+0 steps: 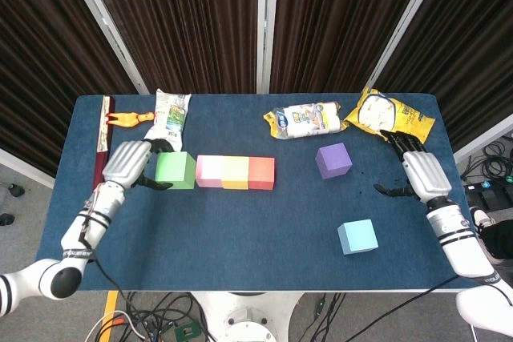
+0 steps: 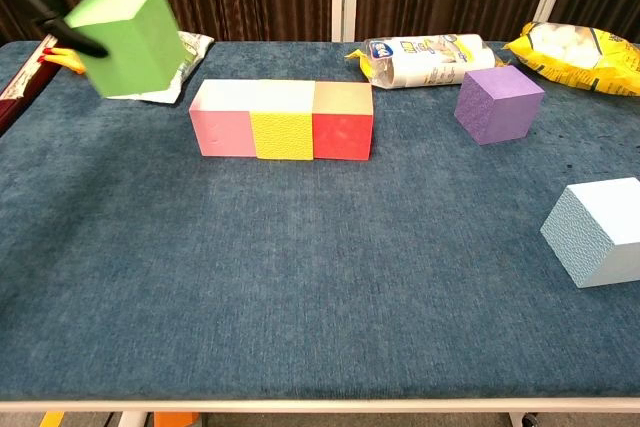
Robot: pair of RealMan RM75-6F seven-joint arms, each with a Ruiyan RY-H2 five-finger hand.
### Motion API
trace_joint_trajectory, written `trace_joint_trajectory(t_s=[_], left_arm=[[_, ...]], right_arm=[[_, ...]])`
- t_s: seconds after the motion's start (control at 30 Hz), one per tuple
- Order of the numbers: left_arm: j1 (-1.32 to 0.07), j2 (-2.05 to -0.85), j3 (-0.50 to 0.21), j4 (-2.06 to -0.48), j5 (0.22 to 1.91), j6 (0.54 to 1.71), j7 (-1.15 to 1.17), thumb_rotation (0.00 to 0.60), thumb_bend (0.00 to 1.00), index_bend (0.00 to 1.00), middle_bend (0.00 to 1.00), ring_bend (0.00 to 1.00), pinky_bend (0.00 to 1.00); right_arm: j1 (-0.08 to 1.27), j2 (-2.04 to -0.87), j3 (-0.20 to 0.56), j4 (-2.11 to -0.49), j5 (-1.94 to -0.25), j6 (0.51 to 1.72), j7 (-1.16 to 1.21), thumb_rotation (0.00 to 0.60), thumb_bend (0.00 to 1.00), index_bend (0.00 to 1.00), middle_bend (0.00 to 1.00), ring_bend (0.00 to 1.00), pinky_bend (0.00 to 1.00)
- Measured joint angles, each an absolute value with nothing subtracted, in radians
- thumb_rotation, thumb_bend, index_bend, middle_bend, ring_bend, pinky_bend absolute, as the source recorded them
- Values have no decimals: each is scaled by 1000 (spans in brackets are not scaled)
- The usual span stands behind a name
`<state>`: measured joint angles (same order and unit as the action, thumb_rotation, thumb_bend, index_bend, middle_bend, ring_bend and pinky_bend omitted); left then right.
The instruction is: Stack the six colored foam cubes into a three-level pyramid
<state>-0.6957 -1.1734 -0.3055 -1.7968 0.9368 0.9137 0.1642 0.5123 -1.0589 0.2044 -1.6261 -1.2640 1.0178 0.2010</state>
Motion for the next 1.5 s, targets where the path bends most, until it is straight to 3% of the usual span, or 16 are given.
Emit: trace_joint_trajectory(t_s=[0.6, 1.5], left_arm=[[-1016, -1364, -331, -1659, 505, 924, 484, 600, 60, 401, 393, 346, 478], [-1118, -1436, -286, -1617, 413, 963, 566, 600, 60, 396, 387, 346, 463]], right_arm=[[505, -1035, 207, -1641, -1257, 1016, 197, 600, 70, 0, 96, 0, 34], [489, -1039, 200, -1617, -1267, 1018, 232, 600, 69, 0, 97, 0, 35]])
